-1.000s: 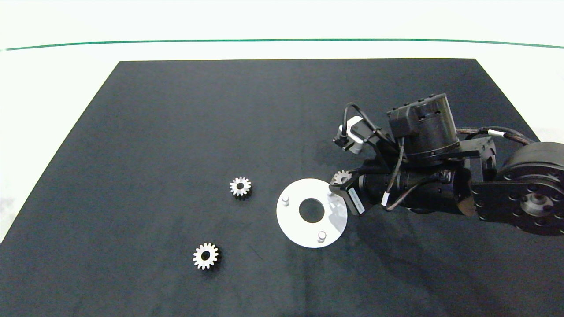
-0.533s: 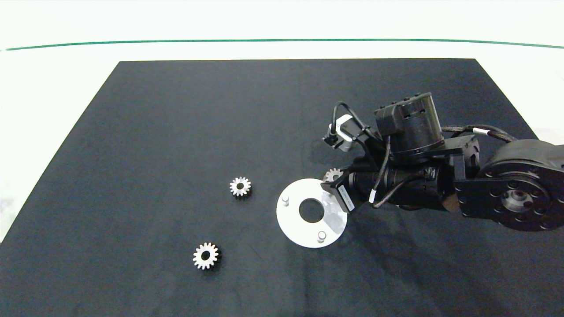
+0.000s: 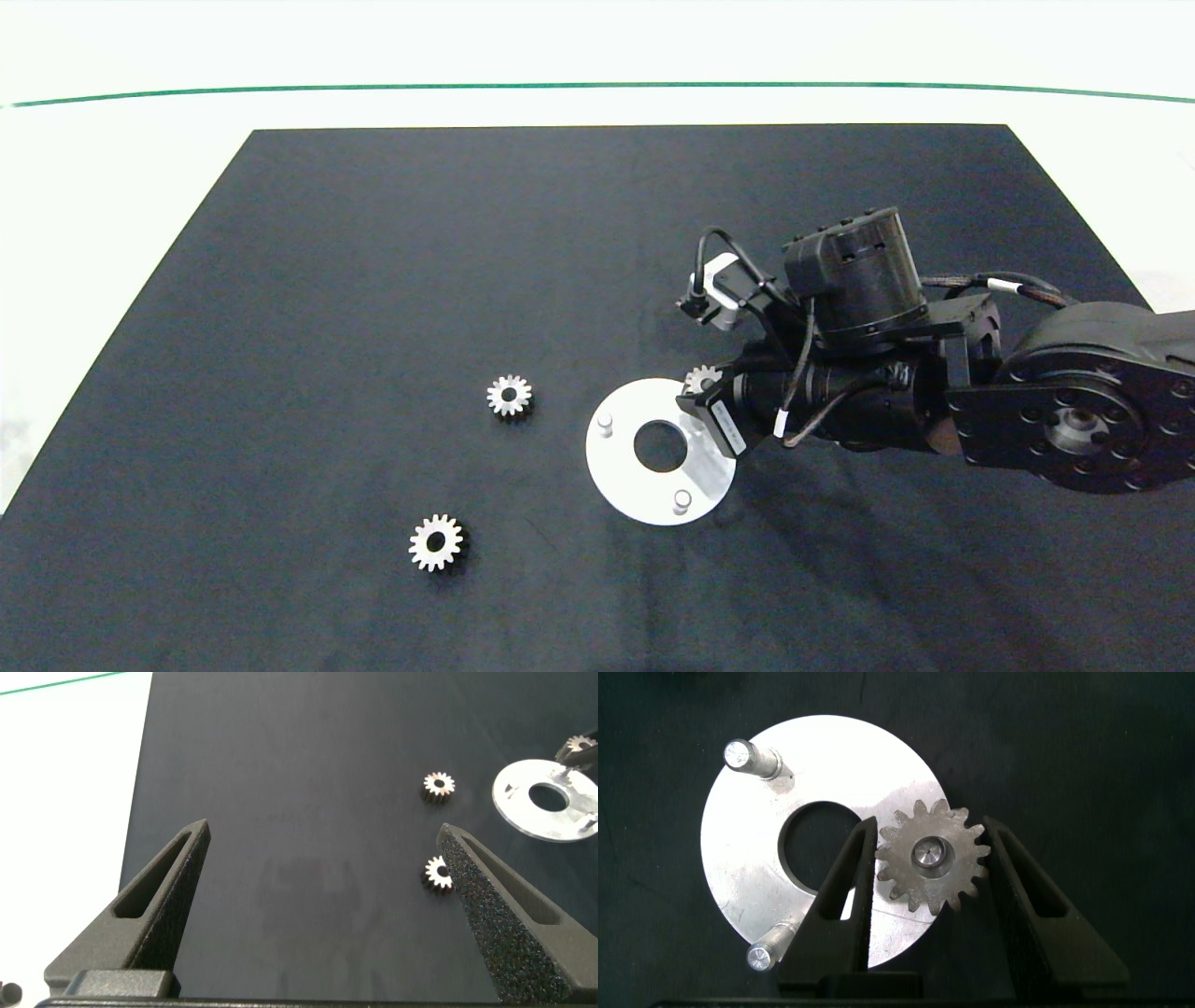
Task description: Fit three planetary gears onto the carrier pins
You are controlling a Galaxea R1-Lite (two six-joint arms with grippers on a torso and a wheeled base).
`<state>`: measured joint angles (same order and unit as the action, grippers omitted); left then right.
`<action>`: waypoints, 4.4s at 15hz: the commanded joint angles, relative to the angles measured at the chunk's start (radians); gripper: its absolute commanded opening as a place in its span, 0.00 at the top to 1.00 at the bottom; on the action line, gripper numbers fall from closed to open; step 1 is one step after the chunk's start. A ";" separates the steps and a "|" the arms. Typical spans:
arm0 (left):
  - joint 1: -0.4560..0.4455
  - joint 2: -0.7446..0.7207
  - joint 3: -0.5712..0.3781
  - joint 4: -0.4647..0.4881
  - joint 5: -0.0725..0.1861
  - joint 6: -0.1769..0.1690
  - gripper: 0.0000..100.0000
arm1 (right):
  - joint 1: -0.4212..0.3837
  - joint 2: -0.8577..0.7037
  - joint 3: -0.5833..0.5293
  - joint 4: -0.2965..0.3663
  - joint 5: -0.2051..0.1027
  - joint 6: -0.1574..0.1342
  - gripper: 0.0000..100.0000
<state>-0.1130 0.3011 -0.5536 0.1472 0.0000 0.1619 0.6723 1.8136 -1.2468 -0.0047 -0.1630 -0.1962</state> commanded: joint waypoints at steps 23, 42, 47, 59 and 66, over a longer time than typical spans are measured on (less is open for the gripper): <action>0.003 0.000 -0.002 0.006 0.002 -0.039 0.00 | 0.010 -0.407 0.242 -0.001 -0.050 0.004 0.00; -0.195 0.682 0.136 -0.426 -0.012 0.085 0.00 | -0.169 -0.904 0.138 0.230 -0.093 0.052 0.00; -0.290 0.707 0.204 -0.426 -0.011 0.091 0.00 | -0.171 -0.964 0.178 0.261 -0.095 0.046 0.00; -0.344 0.768 0.227 -0.428 -0.002 0.087 0.00 | -0.171 -0.996 0.334 0.560 -0.049 0.057 0.00; -0.502 0.926 0.264 -0.514 0.000 0.065 0.00 | -0.169 -0.999 0.349 0.569 -0.047 0.037 0.00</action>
<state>-0.5926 1.1804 -0.2923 -0.3583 -0.0004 0.2274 0.5021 0.8126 -0.8977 0.5619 -0.2091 -0.1577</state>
